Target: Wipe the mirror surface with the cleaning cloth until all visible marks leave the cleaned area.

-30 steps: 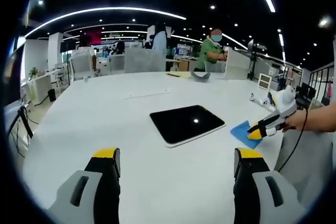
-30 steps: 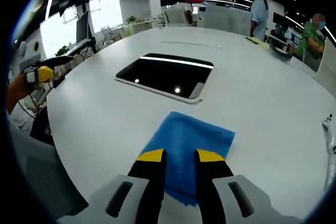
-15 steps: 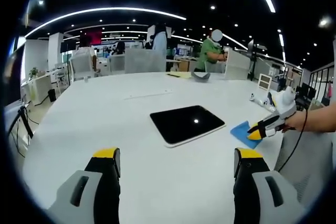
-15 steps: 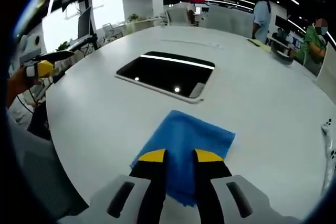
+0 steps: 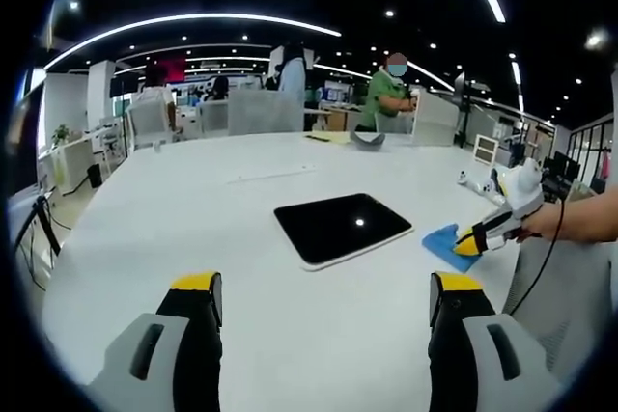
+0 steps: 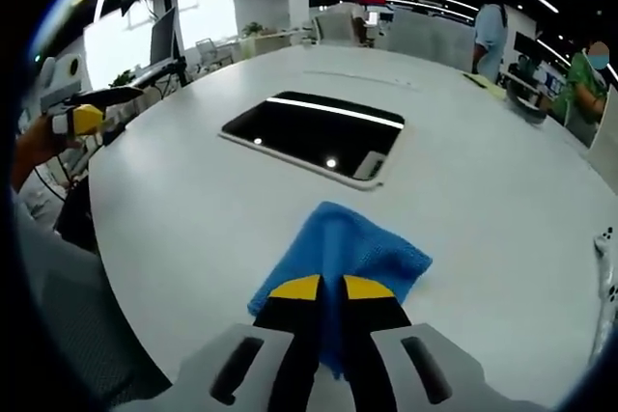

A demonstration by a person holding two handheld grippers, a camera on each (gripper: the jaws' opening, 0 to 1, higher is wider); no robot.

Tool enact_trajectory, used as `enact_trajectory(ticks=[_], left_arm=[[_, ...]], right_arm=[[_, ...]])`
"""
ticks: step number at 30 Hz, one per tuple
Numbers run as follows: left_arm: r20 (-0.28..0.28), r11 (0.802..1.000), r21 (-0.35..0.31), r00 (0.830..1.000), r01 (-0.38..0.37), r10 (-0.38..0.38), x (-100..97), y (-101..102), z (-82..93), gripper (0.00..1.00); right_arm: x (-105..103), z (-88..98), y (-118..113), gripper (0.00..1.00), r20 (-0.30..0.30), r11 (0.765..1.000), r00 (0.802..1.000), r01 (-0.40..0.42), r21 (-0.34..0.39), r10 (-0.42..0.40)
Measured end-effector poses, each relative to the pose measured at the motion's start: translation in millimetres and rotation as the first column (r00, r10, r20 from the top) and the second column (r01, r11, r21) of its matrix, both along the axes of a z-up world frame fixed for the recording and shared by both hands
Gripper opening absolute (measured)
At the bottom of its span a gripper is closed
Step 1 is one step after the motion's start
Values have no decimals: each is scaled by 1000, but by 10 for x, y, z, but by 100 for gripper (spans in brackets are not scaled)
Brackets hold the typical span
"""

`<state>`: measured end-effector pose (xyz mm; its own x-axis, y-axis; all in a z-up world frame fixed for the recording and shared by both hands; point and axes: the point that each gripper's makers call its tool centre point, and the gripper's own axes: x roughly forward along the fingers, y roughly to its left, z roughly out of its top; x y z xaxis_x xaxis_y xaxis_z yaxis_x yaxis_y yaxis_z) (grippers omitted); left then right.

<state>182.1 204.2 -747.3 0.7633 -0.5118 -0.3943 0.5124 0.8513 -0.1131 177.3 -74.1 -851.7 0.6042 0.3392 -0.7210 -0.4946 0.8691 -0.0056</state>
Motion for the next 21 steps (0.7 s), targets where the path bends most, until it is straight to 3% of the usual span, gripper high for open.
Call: enact_trajectory(ticks=[8,21], left_arm=[[3,1000,6,1000,9,-9,-7,-21,9,89],[13,999,30,1000,27,-27,41,-53,75,89]], right_arm=[[26,82,31,1,0,999,1000,16,47,-16],[230,372,244,1,66,988,997,25,153,-36]])
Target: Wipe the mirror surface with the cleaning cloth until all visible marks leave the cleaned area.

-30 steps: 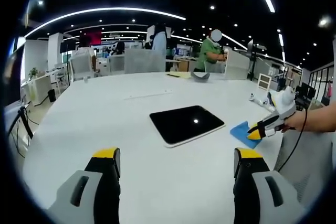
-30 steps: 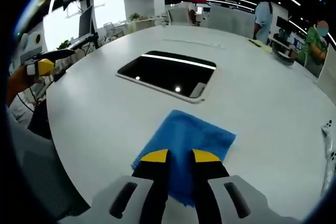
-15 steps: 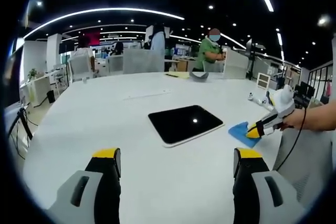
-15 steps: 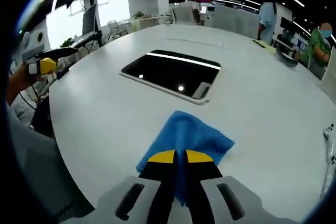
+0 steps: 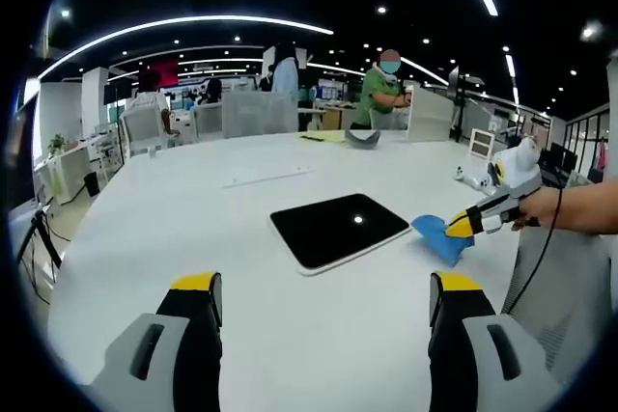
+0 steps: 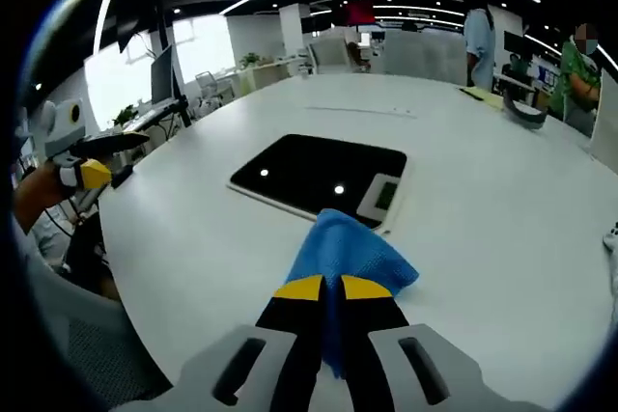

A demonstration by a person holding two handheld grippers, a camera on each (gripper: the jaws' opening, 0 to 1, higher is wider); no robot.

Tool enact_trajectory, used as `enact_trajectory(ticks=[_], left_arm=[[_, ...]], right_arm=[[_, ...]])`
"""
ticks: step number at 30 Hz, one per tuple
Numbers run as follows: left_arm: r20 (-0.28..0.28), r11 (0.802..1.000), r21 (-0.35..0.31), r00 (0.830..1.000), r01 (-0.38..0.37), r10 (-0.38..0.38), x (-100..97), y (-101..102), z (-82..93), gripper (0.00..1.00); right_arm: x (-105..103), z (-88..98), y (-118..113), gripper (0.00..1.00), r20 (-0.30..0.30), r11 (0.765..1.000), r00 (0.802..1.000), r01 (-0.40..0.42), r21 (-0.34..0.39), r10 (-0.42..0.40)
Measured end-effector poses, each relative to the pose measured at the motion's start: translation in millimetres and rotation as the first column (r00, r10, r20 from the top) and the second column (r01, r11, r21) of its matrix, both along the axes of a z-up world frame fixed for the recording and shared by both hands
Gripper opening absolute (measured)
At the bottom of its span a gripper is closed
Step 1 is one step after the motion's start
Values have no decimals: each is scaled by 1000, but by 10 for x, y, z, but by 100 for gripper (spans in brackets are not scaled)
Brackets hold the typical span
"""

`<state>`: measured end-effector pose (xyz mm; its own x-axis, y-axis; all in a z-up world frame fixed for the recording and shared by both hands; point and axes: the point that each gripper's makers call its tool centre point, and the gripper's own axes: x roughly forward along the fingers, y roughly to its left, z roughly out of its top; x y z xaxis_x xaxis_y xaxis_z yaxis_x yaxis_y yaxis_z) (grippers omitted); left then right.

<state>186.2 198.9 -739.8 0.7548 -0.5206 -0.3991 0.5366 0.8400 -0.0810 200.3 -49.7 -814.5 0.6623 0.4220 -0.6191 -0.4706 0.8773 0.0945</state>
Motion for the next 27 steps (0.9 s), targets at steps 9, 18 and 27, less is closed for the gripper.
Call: enact_trajectory(ticks=[9,18,27], left_arm=[[2,1000,9,1000,1,-1,42,-11,20,89],[4,1000,15,1000,12,-12,84,-62,33,90],[3,1000,17,1000,0,0,105,-11,37,90]], right_arm=[[111,48,108,1,10,999,1000,-13,33,13],[258,115,281,1,24,998,999,-36,57,35],[403,159,470,1,38,995,997,-68,69,66]])
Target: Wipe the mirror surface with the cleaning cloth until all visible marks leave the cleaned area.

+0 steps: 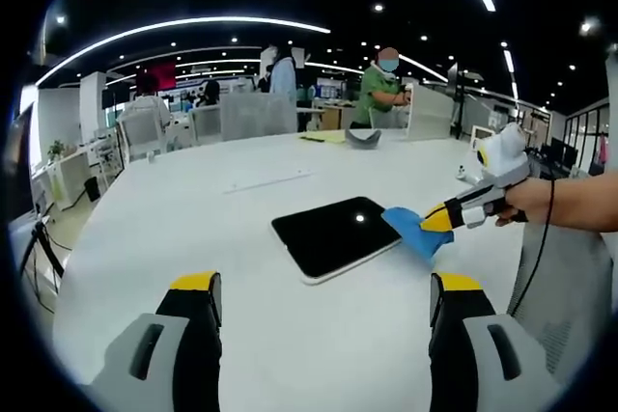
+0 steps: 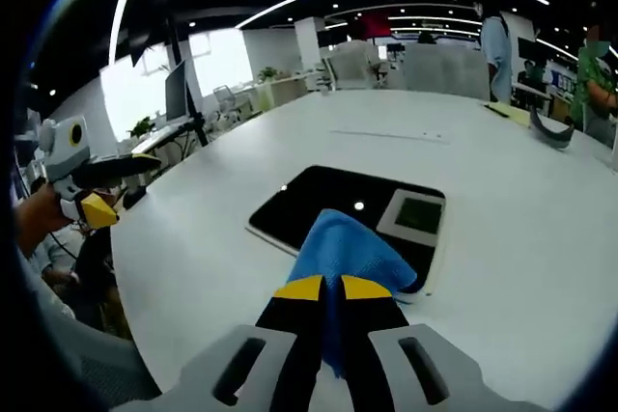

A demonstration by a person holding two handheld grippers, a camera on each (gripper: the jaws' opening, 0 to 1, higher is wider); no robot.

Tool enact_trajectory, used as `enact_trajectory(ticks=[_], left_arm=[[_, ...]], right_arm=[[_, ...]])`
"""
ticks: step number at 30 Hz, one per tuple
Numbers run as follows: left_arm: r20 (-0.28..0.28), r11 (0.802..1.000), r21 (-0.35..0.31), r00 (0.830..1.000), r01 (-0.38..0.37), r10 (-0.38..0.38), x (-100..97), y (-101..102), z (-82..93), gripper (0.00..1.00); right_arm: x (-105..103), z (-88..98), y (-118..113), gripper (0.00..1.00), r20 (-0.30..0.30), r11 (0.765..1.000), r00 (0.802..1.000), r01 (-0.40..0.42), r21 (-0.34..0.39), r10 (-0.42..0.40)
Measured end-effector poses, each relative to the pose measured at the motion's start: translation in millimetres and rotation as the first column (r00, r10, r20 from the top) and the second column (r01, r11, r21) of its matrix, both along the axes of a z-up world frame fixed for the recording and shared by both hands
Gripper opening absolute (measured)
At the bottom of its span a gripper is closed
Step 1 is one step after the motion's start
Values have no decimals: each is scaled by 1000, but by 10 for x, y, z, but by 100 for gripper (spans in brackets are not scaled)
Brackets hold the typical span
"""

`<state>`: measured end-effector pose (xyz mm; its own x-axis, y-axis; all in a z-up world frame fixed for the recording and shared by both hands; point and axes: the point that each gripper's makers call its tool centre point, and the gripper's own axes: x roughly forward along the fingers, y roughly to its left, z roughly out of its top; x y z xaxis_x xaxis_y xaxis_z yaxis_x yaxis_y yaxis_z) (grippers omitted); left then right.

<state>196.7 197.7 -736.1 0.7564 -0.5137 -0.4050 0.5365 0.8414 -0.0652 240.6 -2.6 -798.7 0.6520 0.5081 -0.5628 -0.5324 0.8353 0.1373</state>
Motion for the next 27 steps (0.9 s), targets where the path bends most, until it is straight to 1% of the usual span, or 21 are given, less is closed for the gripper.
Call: enact_trajectory(ticks=[6,16,21,27], left_arm=[[1,1000,2,1000,-9,9,23,35,-1,90],[-13,1000,-3,1000,-14,14,33,43,-45,90],[-15,1000,-4,1000,-20,20,56,65,-46,90],[-21,1000,2,999,-24,24,80,82,-66,90]], right_arm=[[109,5,109,1,6,1000,1000,-23,-3,23],[245,1,297,1,9,998,998,-62,-9,62],[381,-2,393,1,13,997,997,-75,-9,75],[497,-39,462,1,9,997,997,-83,-6,83]])
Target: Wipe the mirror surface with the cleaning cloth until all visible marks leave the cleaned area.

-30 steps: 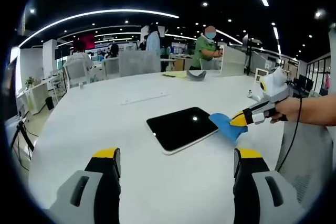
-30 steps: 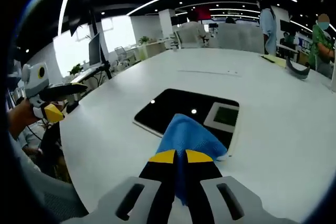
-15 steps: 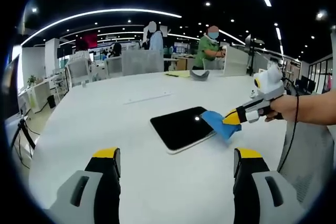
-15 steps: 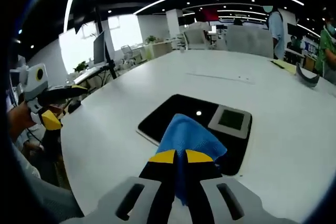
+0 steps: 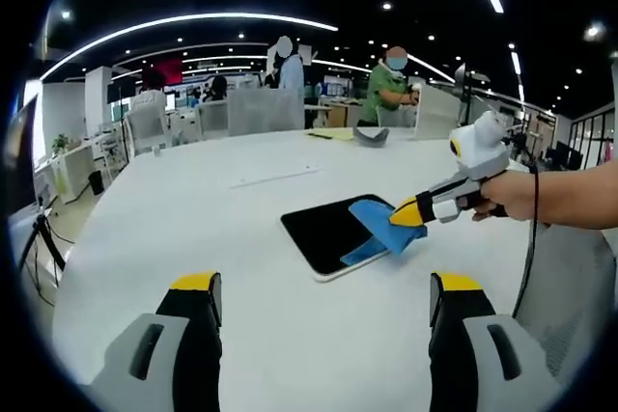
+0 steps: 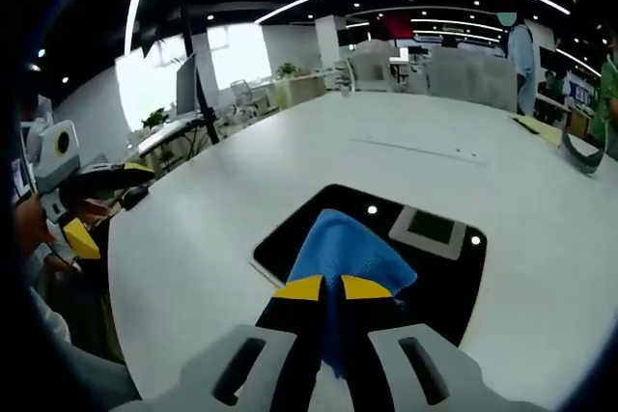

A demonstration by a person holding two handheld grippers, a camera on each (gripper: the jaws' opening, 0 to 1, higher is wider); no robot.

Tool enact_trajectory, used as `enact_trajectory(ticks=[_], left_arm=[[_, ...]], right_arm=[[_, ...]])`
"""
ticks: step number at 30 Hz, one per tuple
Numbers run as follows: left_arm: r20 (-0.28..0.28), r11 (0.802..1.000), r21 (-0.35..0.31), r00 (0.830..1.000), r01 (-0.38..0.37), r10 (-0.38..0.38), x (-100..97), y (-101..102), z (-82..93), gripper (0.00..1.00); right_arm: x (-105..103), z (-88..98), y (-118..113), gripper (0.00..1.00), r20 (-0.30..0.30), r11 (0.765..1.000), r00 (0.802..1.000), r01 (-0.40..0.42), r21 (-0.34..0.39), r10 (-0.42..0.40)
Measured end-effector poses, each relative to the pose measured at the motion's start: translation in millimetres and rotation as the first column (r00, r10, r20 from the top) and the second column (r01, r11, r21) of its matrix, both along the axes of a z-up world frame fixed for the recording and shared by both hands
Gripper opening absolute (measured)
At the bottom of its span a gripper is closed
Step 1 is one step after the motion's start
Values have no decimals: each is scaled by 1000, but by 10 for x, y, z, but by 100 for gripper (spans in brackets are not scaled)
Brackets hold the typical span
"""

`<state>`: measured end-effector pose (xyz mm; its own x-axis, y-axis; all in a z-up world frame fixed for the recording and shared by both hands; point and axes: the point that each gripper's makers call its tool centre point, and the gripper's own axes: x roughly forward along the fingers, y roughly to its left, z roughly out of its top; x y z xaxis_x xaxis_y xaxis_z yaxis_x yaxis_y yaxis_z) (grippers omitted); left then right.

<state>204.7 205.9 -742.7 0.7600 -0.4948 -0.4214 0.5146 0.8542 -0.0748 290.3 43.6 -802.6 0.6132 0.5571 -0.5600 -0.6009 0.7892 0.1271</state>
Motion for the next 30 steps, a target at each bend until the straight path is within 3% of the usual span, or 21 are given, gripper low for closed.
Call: enact_trajectory(ticks=[13,30], left_arm=[[-15,1000,2,1000,0,0,30,8,-39,89],[-33,1000,-5,999,-22,21,36,113,-109,89]], right_arm=[[195,-46,140,1,-8,1000,1000,-6,8,6],[598,-63,548,1,-1,999,999,-33,-3,33]])
